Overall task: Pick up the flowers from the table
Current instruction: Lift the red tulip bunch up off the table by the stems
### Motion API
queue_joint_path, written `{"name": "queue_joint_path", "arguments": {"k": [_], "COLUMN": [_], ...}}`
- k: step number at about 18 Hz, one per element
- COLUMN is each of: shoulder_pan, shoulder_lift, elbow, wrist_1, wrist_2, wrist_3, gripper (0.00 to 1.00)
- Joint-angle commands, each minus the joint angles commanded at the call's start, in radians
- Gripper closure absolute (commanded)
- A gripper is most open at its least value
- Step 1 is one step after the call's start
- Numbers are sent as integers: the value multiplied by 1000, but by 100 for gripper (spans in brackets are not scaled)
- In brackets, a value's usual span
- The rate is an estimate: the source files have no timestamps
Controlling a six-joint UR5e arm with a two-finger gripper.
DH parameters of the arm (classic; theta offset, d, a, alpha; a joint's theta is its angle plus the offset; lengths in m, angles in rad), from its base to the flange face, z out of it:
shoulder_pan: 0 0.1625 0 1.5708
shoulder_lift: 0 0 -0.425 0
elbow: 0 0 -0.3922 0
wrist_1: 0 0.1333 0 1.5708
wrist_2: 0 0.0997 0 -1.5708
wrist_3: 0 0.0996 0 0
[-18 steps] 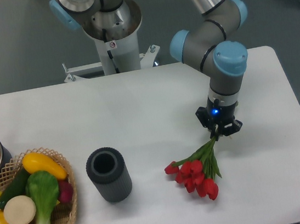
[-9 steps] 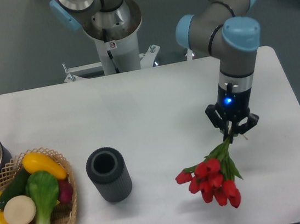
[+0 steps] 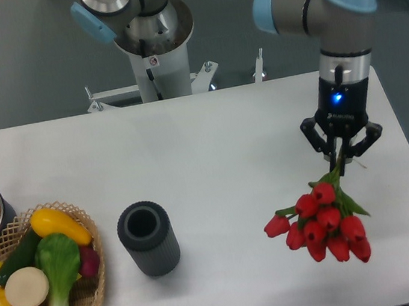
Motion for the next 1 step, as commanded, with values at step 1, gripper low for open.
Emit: {"name": "queue_joint_path", "arguments": {"k": [1], "shoulder_pan": [6], "shoulder_lift": [2], "elbow": [0], "wrist_1": [0], "wrist_2": [-11], "wrist_3": [-3], "gripper": [91]}}
